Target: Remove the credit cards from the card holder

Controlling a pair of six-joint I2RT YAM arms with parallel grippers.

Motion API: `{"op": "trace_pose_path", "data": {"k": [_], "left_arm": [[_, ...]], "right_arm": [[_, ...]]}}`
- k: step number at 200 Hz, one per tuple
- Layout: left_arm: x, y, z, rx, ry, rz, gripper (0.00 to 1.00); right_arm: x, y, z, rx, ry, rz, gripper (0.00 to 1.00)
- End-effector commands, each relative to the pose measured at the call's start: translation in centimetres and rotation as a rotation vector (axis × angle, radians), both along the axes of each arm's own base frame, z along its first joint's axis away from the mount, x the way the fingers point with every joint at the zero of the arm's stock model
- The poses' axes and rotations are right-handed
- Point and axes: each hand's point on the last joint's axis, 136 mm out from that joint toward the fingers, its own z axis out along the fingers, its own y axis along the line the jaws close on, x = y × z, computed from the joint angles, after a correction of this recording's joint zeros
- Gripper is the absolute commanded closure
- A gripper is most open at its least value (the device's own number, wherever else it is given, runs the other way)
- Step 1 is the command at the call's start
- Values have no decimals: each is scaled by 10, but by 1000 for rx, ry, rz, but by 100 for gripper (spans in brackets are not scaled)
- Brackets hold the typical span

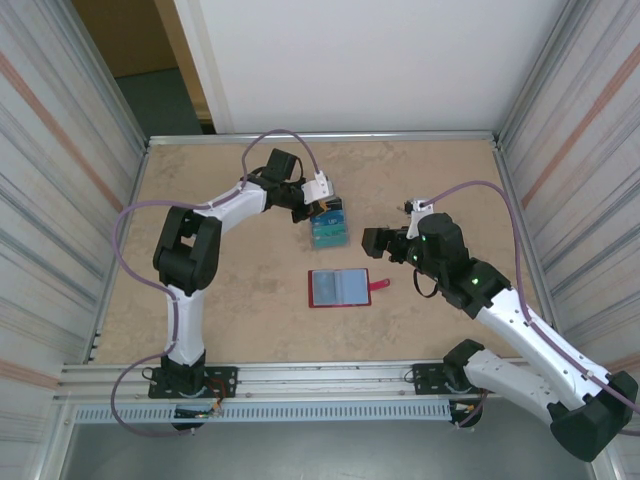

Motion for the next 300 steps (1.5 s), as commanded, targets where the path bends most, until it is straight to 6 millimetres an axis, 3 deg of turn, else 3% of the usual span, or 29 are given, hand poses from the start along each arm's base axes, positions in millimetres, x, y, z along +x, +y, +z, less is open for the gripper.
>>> {"op": "trace_pose_path", "data": {"k": [1, 13, 29, 110, 140, 157, 164, 184, 203, 215, 238, 260, 300], "left_arm": [[-4, 8, 3, 11, 21, 21, 97], [-3, 9, 7, 7, 13, 26, 91], [-1, 8, 15, 2, -3, 30, 77], [9, 8, 58, -25, -156, 97, 71], [7, 11, 74, -40, -190, 131, 70], [8, 20, 91, -66, -221, 212, 56], [9, 26, 97, -77, -233, 263, 55], [6, 52, 117, -132, -261, 454, 24], [-9, 80, 123, -201, -250, 624, 17], [-23, 96, 123, -264, -238, 713, 2], [-50, 122, 119, -392, -181, 851, 1], [-70, 148, 103, -451, -122, 977, 1], [-98, 189, 78, -506, -63, 1170, 1]], "right_arm": [[-3, 5, -2, 11, 14, 16, 1], [-3, 6, -2, 9, 10, 26, 1], [-4, 8, -1, 7, 6, 41, 1], [-8, 17, -17, -66, 60, 61, 2], [-8, 23, -23, -99, 76, 66, 13], [-10, 26, -30, -124, 100, 61, 24], [-10, 30, -41, -150, 125, 62, 28], [-16, 40, -58, -196, 169, 72, 36], [-22, 51, -76, -223, 235, 86, 41], [-26, 59, -89, -237, 287, 100, 44], [-34, 75, -118, -279, 416, 123, 54], [-40, 92, -140, -355, 474, 155, 62], [-44, 122, -167, -445, 529, 203, 60]]}}
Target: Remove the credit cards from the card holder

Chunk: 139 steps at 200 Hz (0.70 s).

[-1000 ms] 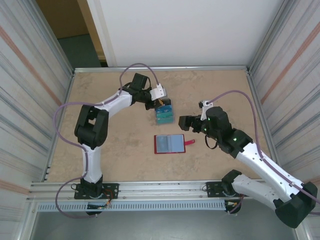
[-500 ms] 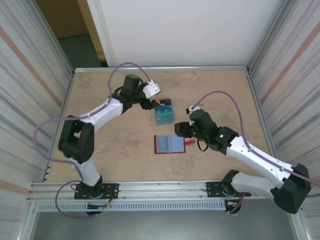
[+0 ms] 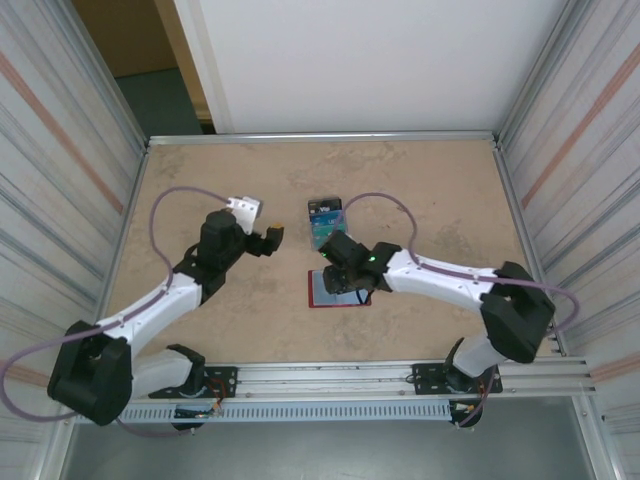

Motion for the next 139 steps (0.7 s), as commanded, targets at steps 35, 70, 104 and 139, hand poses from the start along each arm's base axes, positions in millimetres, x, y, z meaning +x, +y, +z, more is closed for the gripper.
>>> {"op": "trace_pose_path", "data": {"k": [35, 70, 104, 139], "left_arm": [[-19, 55, -6, -234, -14, 307, 1], [-25, 56, -11, -235, 0, 299, 1], [-26, 53, -14, -219, 7, 275, 1], [-27, 51, -10, -218, 2, 262, 1]], "right_arm": [[-6, 27, -27, -80, 95, 28, 56], [-8, 33, -42, -100, 129, 42, 48], [-9, 34, -52, -111, 150, 41, 43], [-12, 30, -61, -130, 166, 36, 43]]}}
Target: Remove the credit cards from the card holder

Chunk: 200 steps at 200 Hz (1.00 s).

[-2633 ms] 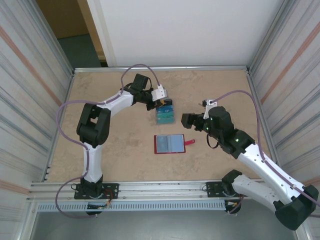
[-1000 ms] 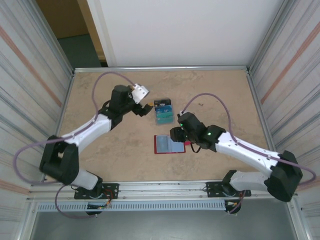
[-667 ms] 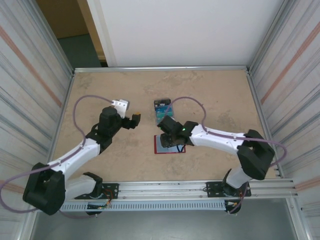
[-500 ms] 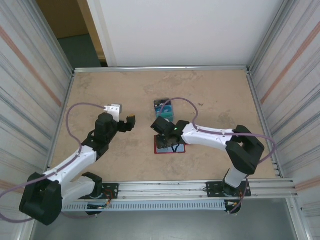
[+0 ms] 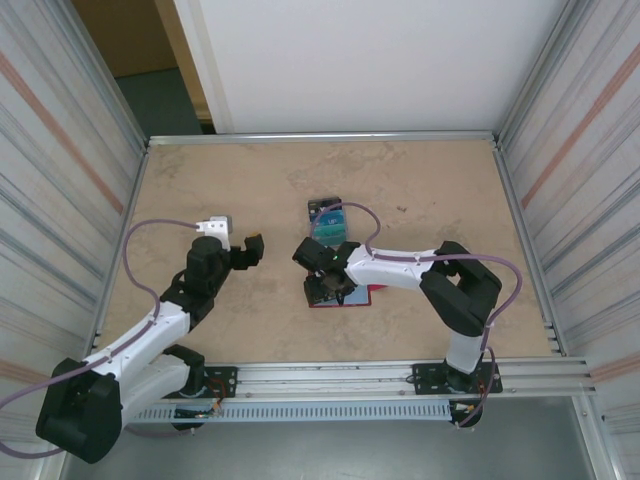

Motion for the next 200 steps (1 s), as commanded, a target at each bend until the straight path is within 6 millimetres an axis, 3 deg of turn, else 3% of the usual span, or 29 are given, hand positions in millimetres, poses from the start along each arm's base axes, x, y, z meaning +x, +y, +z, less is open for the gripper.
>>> {"op": "trace_pose_path", "data": {"k": [1, 55, 119, 161, 200], "left_arm": [[0, 2, 12, -17, -37, 7, 1], [-2, 0, 20, -23, -49, -11, 1], [-5, -8, 32, -20, -77, -51, 1], [-11, -28, 28, 69, -92, -76, 1], [-20, -59, 15, 135, -76, -135, 1]], "right_arm": [[-4, 1, -5, -15, 27, -15, 43], [-8, -7, -19, -45, 50, -23, 46], [-3, -16, -19, 60, 91, -65, 62], [0, -19, -6, 112, 95, -49, 74], [-5, -14, 4, 167, 88, 27, 80]]}}
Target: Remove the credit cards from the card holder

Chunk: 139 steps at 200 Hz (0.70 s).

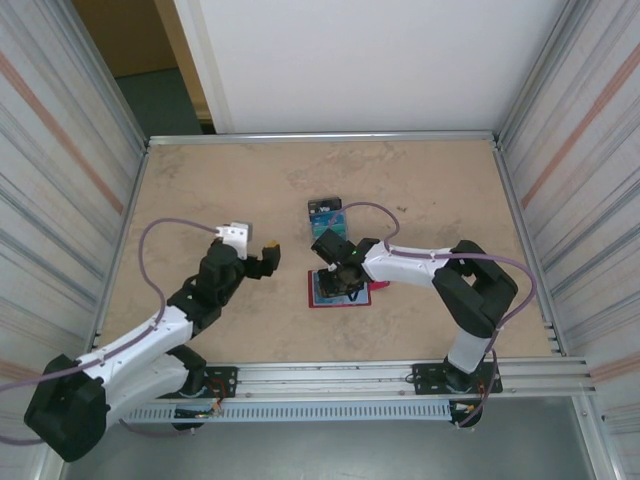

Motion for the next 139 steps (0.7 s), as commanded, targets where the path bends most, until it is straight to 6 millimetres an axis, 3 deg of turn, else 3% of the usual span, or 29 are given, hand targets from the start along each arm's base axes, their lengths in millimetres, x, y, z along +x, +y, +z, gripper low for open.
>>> {"op": "trace_pose_path", "data": {"k": [1, 44, 93, 139], "left_arm": [[2, -8, 10, 45, -46, 20, 1], [-12, -34, 4, 89, -62, -13, 1], [-21, -40, -7, 131, -37, 23, 1], [-22, -44, -2, 188, -54, 39, 1]], "right_arm": [[-11, 2, 6, 36, 12, 73, 81], [-31, 20, 14, 144, 36, 206, 83], [-30, 5, 14, 71, 10, 201, 75], [-21, -16, 22, 29, -43, 134, 71]]}}
